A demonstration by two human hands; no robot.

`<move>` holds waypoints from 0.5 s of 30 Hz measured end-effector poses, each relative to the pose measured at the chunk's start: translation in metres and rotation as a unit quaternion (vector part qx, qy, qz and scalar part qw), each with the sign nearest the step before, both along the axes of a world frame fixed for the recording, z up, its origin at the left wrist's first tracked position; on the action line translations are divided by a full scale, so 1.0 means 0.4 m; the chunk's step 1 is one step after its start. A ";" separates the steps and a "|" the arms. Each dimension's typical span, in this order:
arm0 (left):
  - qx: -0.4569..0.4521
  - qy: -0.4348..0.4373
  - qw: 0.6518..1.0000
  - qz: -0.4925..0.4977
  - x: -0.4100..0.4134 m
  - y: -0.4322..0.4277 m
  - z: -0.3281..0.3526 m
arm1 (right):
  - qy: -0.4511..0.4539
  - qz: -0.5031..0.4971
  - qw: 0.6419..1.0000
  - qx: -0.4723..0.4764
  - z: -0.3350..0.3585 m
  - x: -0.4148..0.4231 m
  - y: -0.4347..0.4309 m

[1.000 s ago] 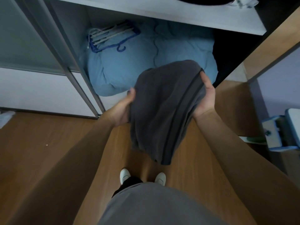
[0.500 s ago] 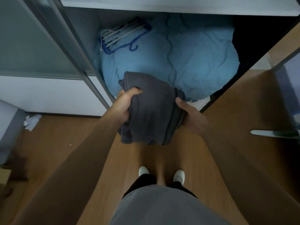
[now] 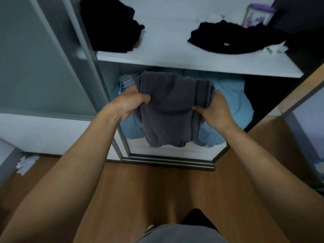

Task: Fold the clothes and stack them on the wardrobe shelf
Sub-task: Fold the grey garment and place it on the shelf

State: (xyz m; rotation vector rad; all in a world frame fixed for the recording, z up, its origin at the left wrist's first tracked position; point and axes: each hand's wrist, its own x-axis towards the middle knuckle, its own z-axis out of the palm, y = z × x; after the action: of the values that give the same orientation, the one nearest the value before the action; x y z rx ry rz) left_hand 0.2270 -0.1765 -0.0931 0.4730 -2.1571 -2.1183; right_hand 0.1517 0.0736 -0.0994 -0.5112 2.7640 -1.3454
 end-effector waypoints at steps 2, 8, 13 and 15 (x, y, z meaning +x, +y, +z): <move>0.021 0.054 0.998 0.018 -0.060 -0.010 0.067 | 0.063 -0.023 0.998 0.007 0.065 -0.050 -0.026; 0.068 0.168 0.977 0.112 -0.296 -0.033 0.297 | 0.040 -0.001 0.971 -0.237 0.262 -0.245 -0.126; 0.047 0.239 0.959 0.143 -0.496 -0.058 0.469 | 0.005 0.035 0.920 -0.389 0.373 -0.452 -0.215; 0.047 0.270 0.949 0.154 -0.574 -0.077 0.518 | 0.011 0.026 0.911 -0.412 0.411 -0.529 -0.249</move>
State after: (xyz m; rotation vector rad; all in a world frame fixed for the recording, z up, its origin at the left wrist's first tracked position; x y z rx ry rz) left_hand -0.0028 -0.2072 0.1141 0.1835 -1.5739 -1.8982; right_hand -0.0598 -0.0260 0.0651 -0.5923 2.0381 -2.4623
